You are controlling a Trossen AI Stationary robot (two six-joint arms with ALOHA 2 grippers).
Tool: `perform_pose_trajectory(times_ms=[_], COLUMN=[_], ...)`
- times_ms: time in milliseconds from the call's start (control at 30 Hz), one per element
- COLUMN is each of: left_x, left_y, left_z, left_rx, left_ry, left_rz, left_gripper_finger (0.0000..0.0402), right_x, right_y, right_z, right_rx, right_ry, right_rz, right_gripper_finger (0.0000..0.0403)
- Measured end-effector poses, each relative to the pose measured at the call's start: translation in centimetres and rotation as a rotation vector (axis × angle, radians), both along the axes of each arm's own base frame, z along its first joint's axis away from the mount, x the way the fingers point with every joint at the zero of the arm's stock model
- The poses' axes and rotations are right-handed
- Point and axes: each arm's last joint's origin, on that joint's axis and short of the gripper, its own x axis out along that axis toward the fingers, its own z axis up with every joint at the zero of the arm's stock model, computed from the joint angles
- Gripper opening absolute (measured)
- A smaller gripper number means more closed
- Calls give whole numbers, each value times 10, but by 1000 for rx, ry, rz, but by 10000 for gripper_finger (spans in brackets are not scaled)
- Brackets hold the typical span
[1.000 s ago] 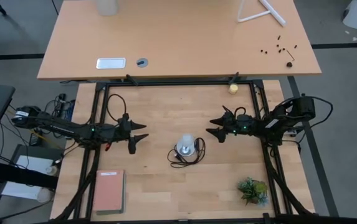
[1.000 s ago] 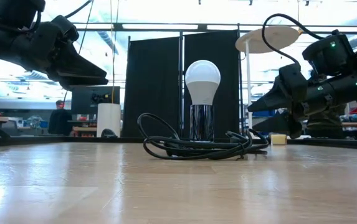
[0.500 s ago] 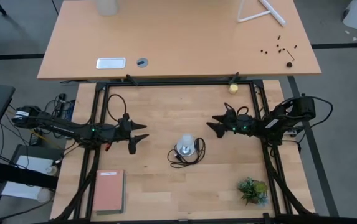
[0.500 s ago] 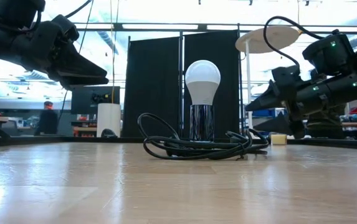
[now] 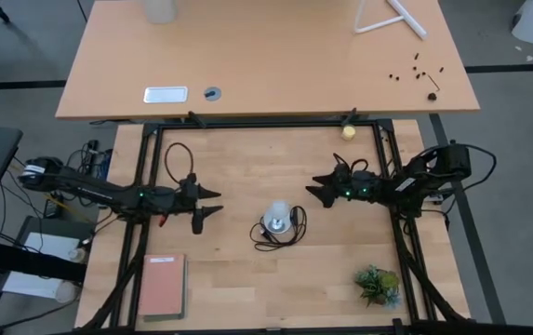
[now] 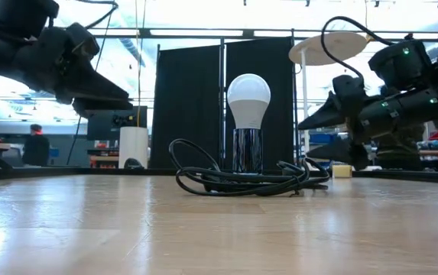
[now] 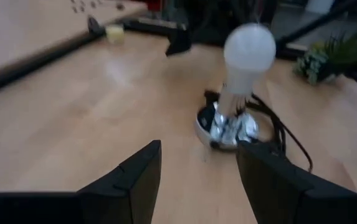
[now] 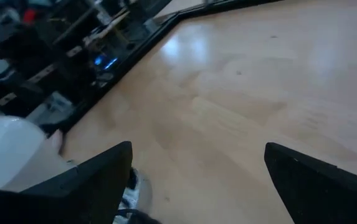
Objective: Screw lightbulb
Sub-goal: Remove the white lightbulb from the silver lamp
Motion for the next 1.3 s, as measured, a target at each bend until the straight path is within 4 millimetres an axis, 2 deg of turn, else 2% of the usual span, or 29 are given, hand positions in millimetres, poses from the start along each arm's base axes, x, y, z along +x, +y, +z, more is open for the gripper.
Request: perform_pose_trajectory(times_ms=[133,267,433,567,667,833,1067,1300], left_x=[5,15,40,60,72,88,113,146], left_y=[-1,-4,-9,-12,-14,-17,-20,-23], left_z=[-10,-14,-7,-5,-8,-14,-31,-43], left_rx=[-20,-35,7,91,130,152,147,146], left_ry=[62,70,101,142,146,83,47,61], left_rz=[-18,-59,-107,-145,-158,-162,-149,-142], left_gripper_finger=[211,211,211,211,213,224,239,239], right_x=[13,35,62,71,74,73,66,57], right_y=[3,5,13,21,29,39,51,55], right_z=[5,12,13,20,34,61,93,100], right_rx=[-34,-72,-54,-53,-65,-99,-129,-136], right_ry=[8,49,276,458,521,529,442,453], right_rz=[53,96,154,154,175,164,119,105], right_gripper_finger=[373,373,373,373,373,373,373,373])
